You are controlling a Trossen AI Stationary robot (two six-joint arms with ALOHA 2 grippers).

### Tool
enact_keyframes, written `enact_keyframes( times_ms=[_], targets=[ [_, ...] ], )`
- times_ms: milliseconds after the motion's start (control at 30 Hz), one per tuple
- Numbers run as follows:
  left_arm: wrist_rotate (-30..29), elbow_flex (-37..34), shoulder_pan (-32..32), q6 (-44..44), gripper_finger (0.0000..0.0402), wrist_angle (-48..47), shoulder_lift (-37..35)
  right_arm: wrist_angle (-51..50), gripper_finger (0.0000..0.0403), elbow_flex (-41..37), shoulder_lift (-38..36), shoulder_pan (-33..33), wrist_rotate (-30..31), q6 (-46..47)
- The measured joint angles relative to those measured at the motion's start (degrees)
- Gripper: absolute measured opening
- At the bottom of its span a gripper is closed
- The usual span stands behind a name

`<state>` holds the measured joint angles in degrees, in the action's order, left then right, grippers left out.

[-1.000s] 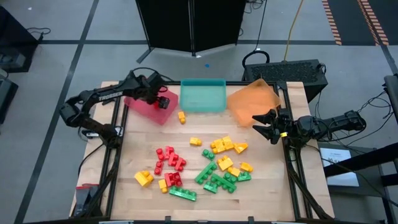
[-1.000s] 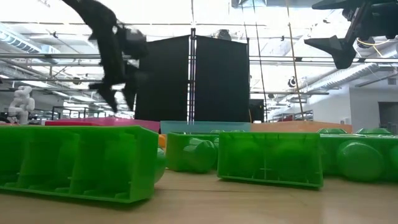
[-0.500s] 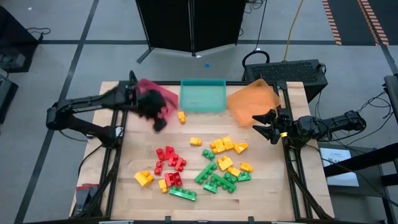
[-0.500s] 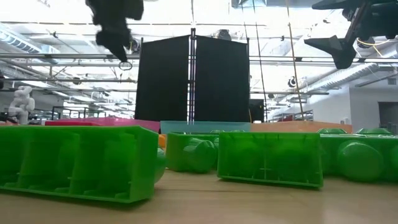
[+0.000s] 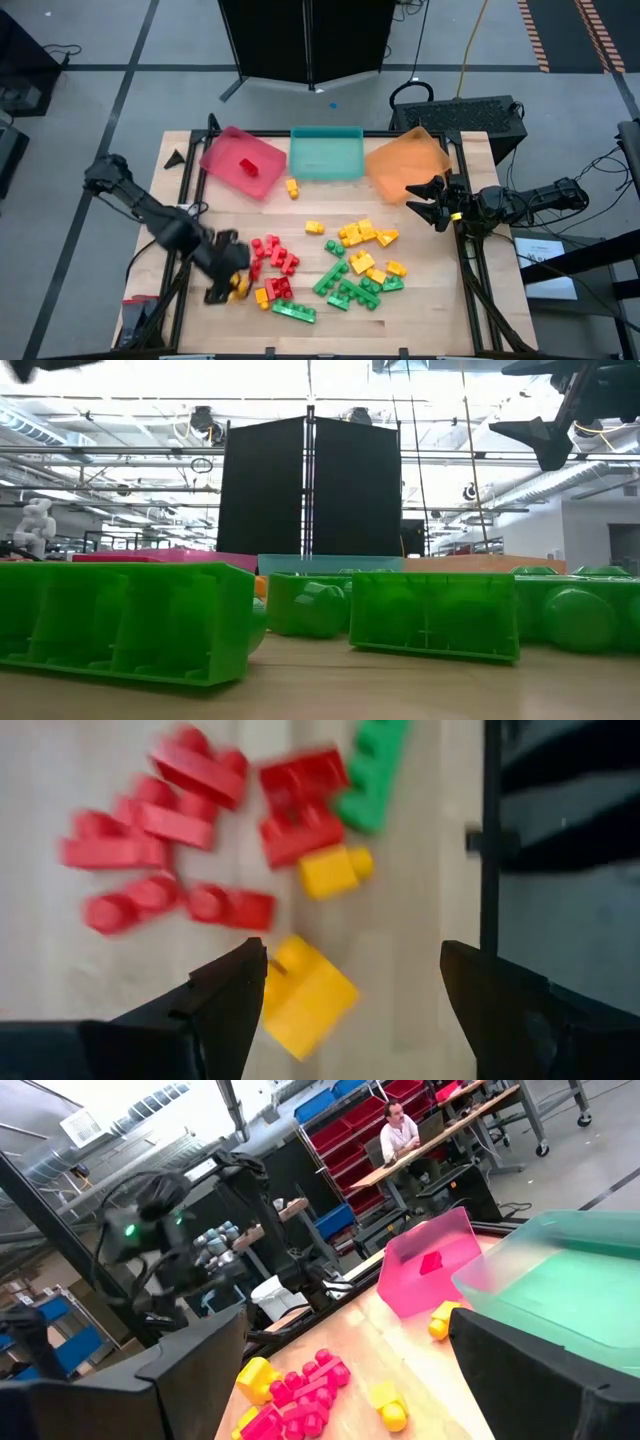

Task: Sort blocks
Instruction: Put the yellow game piece into the orange bin

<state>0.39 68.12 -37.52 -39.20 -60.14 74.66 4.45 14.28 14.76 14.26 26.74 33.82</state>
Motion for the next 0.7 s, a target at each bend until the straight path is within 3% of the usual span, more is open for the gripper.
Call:
enact_keyframes(
  times_ms=[367,700],
  targets=[
    [-0.89,-0.02,-10.34,2.57,0.0301,-1.26,9.08,0.0,0.0343,0.0,-0.02,-0.01,0.0,1.53],
    [-4.57,-0.04,-12.11,9.62,0.0301,-2.45,14.64,0.0,0.0343,-0.02,-0.02,-0.01,0.0,1.56]
  ],
)
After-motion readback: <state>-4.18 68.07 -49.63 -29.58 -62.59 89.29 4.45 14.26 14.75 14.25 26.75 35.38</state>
